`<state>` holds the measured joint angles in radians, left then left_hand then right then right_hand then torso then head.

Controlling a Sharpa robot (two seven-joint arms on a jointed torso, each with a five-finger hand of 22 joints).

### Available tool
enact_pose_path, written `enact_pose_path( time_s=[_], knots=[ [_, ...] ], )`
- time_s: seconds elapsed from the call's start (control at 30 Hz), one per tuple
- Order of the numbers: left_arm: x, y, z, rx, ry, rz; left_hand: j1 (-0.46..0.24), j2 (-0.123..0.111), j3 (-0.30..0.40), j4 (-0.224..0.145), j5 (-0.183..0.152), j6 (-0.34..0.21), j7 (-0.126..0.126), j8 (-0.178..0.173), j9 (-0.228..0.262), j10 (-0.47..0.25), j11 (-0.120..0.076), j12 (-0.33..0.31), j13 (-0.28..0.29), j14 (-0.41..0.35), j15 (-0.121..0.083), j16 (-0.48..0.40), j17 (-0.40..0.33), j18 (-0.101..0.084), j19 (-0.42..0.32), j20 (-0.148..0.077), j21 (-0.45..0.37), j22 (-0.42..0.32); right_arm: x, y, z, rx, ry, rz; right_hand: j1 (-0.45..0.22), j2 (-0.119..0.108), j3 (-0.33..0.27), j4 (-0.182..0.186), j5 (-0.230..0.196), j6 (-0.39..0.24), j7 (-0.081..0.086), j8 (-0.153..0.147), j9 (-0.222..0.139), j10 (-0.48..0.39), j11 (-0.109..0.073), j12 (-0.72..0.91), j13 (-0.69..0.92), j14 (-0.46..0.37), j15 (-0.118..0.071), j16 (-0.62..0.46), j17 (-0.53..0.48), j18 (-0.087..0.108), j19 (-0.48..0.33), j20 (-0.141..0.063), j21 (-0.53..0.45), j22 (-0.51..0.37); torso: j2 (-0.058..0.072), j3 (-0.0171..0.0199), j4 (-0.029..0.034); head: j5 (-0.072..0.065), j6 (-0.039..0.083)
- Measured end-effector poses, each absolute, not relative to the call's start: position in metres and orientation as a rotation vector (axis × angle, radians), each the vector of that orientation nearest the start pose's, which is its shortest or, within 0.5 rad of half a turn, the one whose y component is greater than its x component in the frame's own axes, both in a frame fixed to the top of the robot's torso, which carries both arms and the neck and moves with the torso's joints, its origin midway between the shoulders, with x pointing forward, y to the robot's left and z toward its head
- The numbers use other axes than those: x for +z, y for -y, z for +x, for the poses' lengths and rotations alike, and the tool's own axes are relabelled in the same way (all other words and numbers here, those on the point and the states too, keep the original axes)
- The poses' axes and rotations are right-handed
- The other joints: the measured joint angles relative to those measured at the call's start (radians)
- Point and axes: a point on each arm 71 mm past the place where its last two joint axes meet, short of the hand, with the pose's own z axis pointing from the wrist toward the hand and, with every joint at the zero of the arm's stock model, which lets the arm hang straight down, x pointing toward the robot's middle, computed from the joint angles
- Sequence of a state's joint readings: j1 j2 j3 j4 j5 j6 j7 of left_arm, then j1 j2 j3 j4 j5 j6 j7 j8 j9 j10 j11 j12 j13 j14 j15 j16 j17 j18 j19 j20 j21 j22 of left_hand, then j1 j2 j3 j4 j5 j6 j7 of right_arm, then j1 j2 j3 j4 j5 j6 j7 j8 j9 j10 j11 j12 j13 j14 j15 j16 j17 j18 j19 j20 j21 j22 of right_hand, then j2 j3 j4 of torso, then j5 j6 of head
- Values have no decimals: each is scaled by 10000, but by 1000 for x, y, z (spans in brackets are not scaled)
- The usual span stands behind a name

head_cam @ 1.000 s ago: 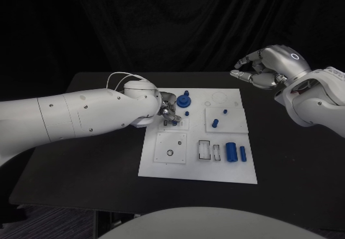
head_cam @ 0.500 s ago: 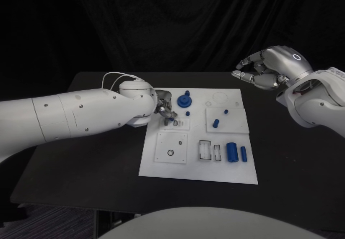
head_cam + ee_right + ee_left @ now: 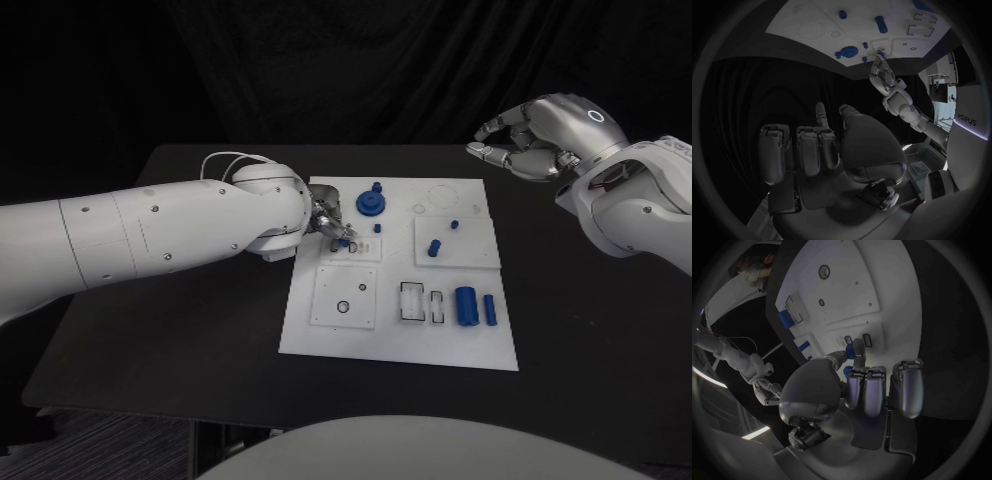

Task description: Assemble the parts on the task board

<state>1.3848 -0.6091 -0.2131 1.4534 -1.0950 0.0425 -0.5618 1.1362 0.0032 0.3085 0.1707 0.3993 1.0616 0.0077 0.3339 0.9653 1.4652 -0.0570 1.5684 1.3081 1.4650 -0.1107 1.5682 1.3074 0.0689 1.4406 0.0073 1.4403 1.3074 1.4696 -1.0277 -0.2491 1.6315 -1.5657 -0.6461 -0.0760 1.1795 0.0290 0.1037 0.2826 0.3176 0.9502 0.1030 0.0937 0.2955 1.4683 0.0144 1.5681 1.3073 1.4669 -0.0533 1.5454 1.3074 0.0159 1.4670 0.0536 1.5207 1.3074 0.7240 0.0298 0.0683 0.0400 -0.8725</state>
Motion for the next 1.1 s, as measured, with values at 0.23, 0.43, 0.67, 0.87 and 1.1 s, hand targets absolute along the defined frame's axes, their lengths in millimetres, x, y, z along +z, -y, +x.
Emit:
enact_pose_path(
  time_s=[0.23, 0.43, 0.67, 0.87, 1.1],
  knots=[
    [-199, -127, 492, -3932, -22453, -137, -42, 41, 56, -1, -1, 16, 18, -37, -1, 0, 0, 0, -1, 0, 0, 0, 0, -1, 0, 0, 0, 0, -103, 261, 473, 5125, -12631, -2465, 38, -38, 55, 0, 74, 0, 0, 0, -9, 0, 0, 0, 0, 0, 0, 0, 0, 1, 0, 0, 0, 0, 0, 1, 0, 27, 0],
    [-202, -127, 490, -4034, -22562, -348, -69, 15, 152, 13, -21, 33, 38, -88, -13, 0, 0, 0, -1, 0, 0, 0, 0, -1, 0, 0, -89, 0, -104, 261, 473, 5110, -12675, -2466, 38, -38, 55, 0, 187, 36, 36, -21, -8, 0, 0, 0, 0, 0, 0, 0, 0, 0, 0, 0, 0, 0, 4, 4, -1, 15, 0],
    [-203, -128, 490, -4074, -22596, -479, -174, -11, 263, -42, -30, 49, 55, -157, -11, -1, 0, 0, -1, 0, 0, 0, 0, 0, -38, 37, -132, 0, -104, 261, 473, 5094, -12735, -2474, 136, -52, 97, -43, 319, 36, 36, -37, -22, 0, 0, 0, 8, 0, 0, -39, 0, -1, 0, 0, 0, 0, 10, 3, -6, 10, 0],
    [-204, -125, 492, -4125, -22571, -556, -201, -37, 319, -97, -30, 62, 68, -204, -7, 0, 1, -1, -2, 0, 0, 0, 0, 0, -38, 37, -138, 0, -105, 260, 473, 5096, -12790, -2490, 221, -93, 218, -52, 891, 72, 0, -79, -53, 0, 0, 0, 7, 0, 0, -39, 0, 0, 0, 0, 0, 0, 12, -1, -2, 29, 0],
    [-206, -125, 492, -4188, -22510, -701, -214, -50, 359, -83, -31, 9, 49, -281, -6, -1, 1, -1, -2, 0, 1, 0, 0, -1, -38, 37, -169, 0, -106, 261, 473, 5070, -12853, -2487, 221, -92, 249, -27, 953, 71, -1, -80, -52, 0, 0, 0, 6, 0, 0, -39, 0, 0, 0, 0, 0, -1, 12, -7, -2, 32, 0]
  ],
)
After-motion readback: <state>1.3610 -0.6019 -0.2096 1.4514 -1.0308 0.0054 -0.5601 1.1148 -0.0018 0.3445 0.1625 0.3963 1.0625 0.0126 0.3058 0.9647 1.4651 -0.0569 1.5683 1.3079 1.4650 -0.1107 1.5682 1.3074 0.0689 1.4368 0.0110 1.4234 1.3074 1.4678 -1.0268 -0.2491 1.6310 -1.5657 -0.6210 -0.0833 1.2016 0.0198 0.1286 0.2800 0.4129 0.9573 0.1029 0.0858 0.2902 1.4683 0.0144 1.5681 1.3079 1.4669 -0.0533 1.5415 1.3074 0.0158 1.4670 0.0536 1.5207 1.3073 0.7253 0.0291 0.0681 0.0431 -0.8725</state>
